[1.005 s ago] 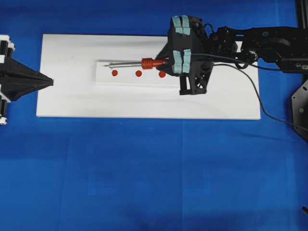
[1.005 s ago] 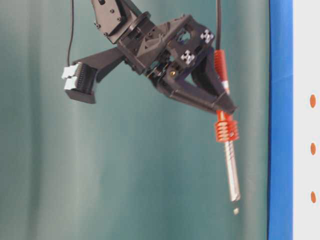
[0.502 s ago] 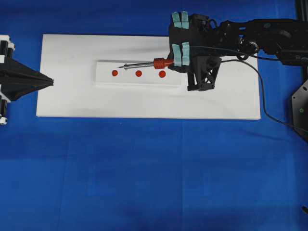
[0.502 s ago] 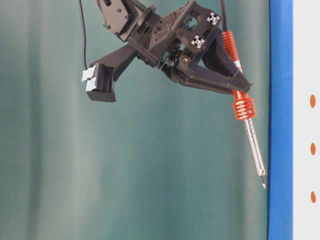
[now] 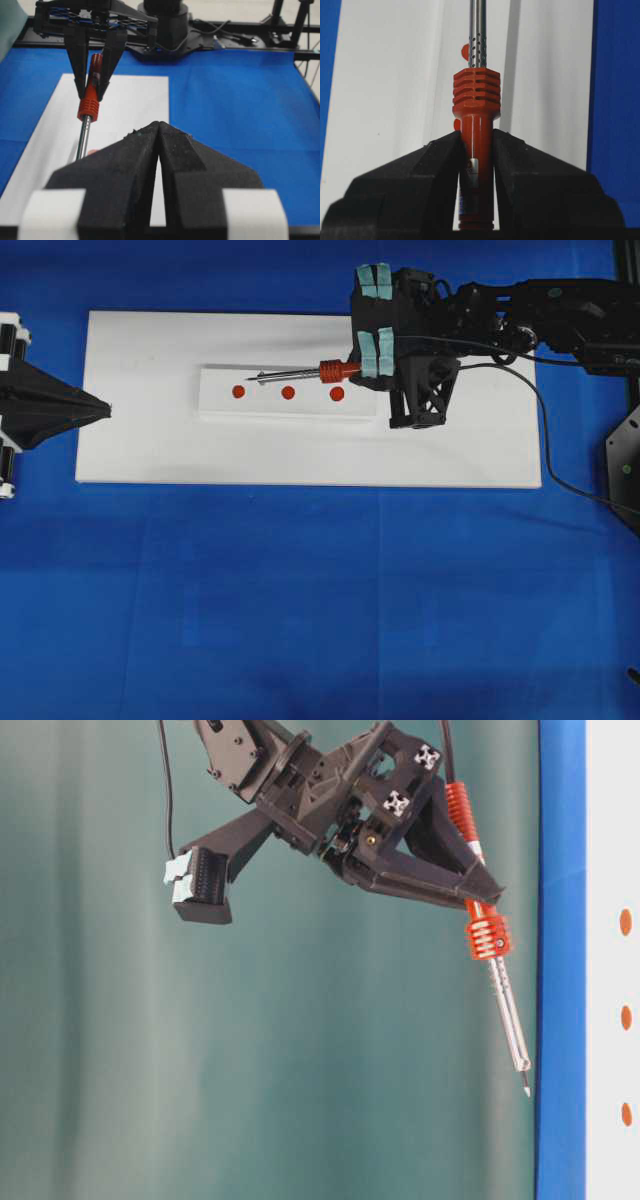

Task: Touch the tip of the soldering iron to the mark.
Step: 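Lower the iron tip onto the leftmost red dot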

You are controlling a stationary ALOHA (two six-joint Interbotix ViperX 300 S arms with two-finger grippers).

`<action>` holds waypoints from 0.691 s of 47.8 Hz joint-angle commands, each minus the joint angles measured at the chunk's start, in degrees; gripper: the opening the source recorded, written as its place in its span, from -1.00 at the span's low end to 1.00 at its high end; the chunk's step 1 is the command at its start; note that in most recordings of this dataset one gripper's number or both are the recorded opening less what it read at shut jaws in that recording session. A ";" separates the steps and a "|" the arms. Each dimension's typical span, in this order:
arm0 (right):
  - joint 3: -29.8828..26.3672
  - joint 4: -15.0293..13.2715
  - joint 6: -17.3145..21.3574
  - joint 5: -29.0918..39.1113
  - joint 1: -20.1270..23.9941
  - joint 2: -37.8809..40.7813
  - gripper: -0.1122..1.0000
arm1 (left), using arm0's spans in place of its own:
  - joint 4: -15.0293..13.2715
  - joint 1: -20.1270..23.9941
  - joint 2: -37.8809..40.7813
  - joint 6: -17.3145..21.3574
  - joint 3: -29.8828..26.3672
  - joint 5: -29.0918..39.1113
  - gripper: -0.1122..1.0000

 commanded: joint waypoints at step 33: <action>-2.72 -0.18 0.18 -1.23 -0.09 4.39 -0.68 | 0.18 0.09 0.26 -0.09 -0.44 -0.62 -0.80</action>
